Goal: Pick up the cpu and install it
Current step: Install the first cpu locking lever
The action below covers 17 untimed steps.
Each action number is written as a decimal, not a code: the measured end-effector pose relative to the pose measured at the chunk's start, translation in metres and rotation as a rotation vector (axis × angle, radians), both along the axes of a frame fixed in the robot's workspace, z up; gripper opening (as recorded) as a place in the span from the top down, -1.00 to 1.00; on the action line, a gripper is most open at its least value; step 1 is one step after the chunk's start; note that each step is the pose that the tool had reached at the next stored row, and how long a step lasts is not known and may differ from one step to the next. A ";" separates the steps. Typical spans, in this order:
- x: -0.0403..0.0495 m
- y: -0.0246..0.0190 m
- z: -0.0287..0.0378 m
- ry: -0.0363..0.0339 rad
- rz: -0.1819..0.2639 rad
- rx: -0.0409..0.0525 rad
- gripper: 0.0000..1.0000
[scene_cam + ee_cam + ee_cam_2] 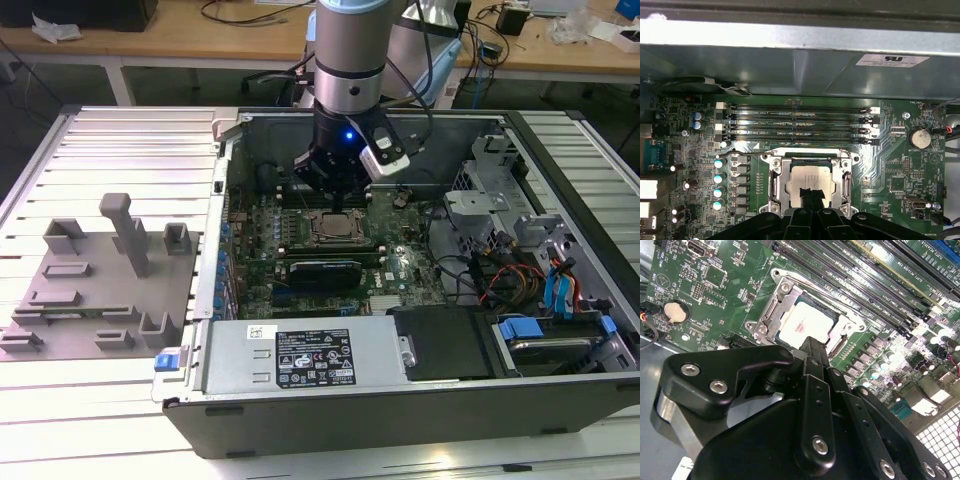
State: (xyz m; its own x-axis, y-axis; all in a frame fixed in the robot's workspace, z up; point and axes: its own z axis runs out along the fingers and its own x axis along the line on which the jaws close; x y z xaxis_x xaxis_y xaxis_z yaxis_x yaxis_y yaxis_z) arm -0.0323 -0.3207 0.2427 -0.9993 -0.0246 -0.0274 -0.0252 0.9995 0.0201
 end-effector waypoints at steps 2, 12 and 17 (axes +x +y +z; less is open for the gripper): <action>0.0001 0.0000 0.0000 0.0000 0.000 0.0001 0.79; -0.0129 0.0000 0.0000 0.0000 0.000 0.0001 0.79; -0.0196 0.0001 0.0000 0.0000 0.000 0.0001 0.79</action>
State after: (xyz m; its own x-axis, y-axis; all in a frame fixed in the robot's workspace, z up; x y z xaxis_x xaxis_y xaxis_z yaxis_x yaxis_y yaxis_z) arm -0.0520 -0.3206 0.2427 -0.9993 -0.0246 -0.0274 -0.0252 0.9995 0.0202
